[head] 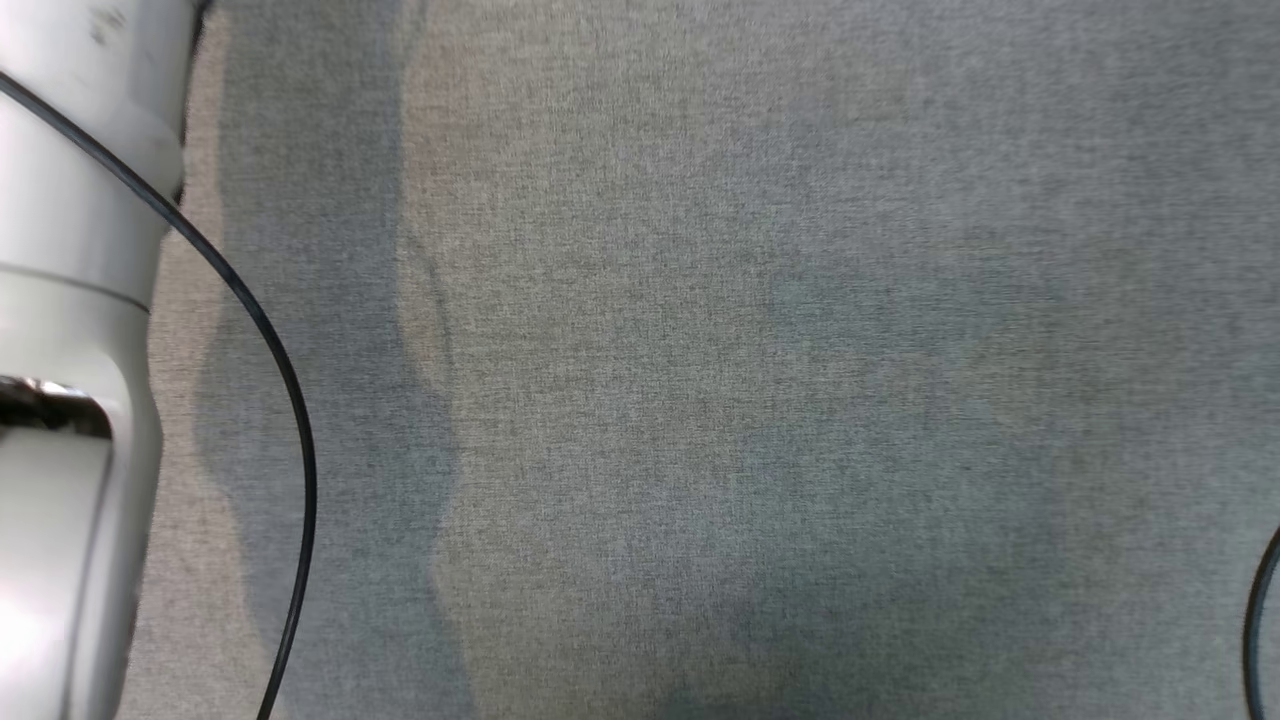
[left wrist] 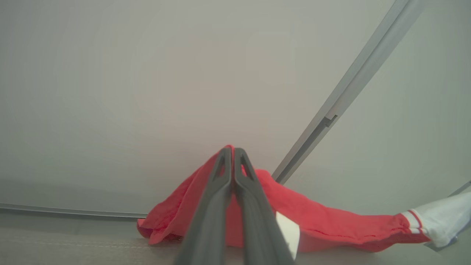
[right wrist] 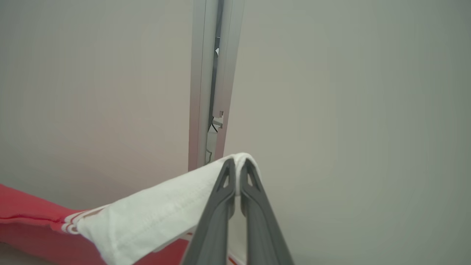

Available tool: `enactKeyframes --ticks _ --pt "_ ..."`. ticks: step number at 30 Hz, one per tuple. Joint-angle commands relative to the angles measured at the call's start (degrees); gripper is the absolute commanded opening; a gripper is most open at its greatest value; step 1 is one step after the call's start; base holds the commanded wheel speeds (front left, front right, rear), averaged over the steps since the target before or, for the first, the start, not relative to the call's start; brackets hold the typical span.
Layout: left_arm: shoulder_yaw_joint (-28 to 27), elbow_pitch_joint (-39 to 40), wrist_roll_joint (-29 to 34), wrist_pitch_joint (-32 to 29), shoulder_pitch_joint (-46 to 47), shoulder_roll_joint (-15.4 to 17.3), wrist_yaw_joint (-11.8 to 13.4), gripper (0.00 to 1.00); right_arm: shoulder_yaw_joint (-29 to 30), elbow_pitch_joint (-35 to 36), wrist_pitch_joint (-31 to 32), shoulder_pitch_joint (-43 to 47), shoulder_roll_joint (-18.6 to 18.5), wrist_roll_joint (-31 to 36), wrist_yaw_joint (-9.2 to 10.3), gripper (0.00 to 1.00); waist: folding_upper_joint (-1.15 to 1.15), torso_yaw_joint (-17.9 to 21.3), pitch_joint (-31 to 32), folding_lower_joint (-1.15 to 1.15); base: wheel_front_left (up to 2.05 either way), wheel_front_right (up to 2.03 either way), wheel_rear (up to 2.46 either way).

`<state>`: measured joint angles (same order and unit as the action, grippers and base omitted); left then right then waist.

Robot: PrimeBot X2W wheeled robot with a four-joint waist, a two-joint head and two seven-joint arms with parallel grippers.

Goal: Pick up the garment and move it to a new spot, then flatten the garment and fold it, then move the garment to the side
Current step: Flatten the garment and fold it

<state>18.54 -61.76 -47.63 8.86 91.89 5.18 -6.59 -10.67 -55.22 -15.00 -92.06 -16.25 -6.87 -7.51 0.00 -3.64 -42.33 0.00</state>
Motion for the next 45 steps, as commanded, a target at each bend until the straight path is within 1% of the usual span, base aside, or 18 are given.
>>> enactKeyframes --ticks 1,3,8,11,14,16,18,20,22,24,29,32,36,42,45 --pt "1.9 -0.5 1.4 0.3 -1.9 0.7 -0.6 0.0 0.6 -0.8 -0.3 3.0 -0.2 -1.3 0.04 0.0 0.0 0.3 2.0 0.0 0.0 0.0 0.0" --pt "2.9 -0.7 1.8 0.1 -3.0 0.7 -0.8 0.0 0.7 -1.1 -0.3 4.2 0.0 -1.9 0.04 0.0 0.0 0.4 2.8 0.0 0.0 0.0 0.0" --pt "9.8 0.4 3.9 -2.3 -9.0 1.5 -0.9 0.0 1.3 -4.0 -0.3 10.9 0.6 -6.9 0.04 0.0 0.0 0.8 7.2 0.0 0.0 0.0 0.0" --pt "13.8 1.2 4.7 -3.6 -13.0 3.3 -0.9 0.0 -0.6 -6.8 1.1 14.6 0.3 -8.9 0.04 0.0 0.0 1.1 9.7 0.0 0.0 0.0 0.0" --pt "17.0 1.5 4.9 -4.5 -16.8 4.7 -0.9 0.0 -2.5 -8.9 2.8 18.7 0.9 -11.4 0.04 0.0 0.0 1.4 12.3 0.0 0.0 0.0 0.0" --pt "18.2 1.5 4.7 -3.8 -19.5 5.8 -0.9 0.0 -3.0 -9.8 3.8 21.5 1.4 -14.2 0.04 0.0 0.0 1.7 14.0 0.0 0.0 0.0 0.0" --pt "19.0 1.9 3.7 -3.0 -22.8 5.5 -0.9 0.0 -2.0 -9.8 4.4 24.0 2.0 -18.0 0.04 0.0 0.0 1.9 15.6 0.0 0.0 0.0 0.0" --pt "20.3 2.5 3.0 -2.7 -26.2 5.5 -0.9 0.0 -1.9 -10.1 4.7 27.2 1.5 -20.7 0.04 0.0 0.0 2.0 17.4 0.0 0.0 0.0 0.0" --pt "23.2 3.4 3.5 -2.1 -30.6 6.5 -0.9 0.0 -3.1 -9.7 4.9 31.4 1.1 -23.3 0.04 0.0 0.0 2.3 19.9 0.0 0.0 0.0 0.0" --pt "25.4 4.0 3.5 -2.7 -33.9 6.9 -0.9 0.0 -3.4 -9.5 5.6 34.1 1.3 -25.3 0.04 0.0 0.0 2.5 21.6 0.0 0.0 0.0 0.0" --pt "31.4 6.4 4.5 -3.3 -39.2 9.5 -0.9 0.0 -5.6 -7.7 6.5 39.9 0.8 -28.7 0.04 0.0 0.0 3.0 25.0 0.0 0.0 0.0 0.0" --pt "33.1 6.5 4.7 -2.6 -41.9 10.1 -0.9 0.0 -7.0 -6.9 7.4 42.7 0.6 -30.2 0.04 0.0 0.0 3.2 27.1 0.0 0.0 0.0 0.0" --pt "34.0 5.8 5.1 -1.1 -44.5 10.5 -0.9 0.0 -8.7 -5.7 8.9 46.2 -0.2 -32.0 0.04 0.0 0.0 3.4 29.6 0.0 0.0 0.0 0.0" --pt "35.0 5.1 5.2 0.8 -48.4 10.6 -0.2 0.0 -10.2 -4.2 10.3 50.7 -0.9 -34.8 0.04 0.0 0.0 3.7 32.7 0.0 0.0 0.0 0.0" --pt "35.8 4.9 5.8 1.5 -50.2 11.0 0.7 0.0 -10.4 -3.2 10.4 52.9 -1.0 -36.3 0.04 0.0 0.0 3.8 34.1 0.0 0.0 0.0 0.0"
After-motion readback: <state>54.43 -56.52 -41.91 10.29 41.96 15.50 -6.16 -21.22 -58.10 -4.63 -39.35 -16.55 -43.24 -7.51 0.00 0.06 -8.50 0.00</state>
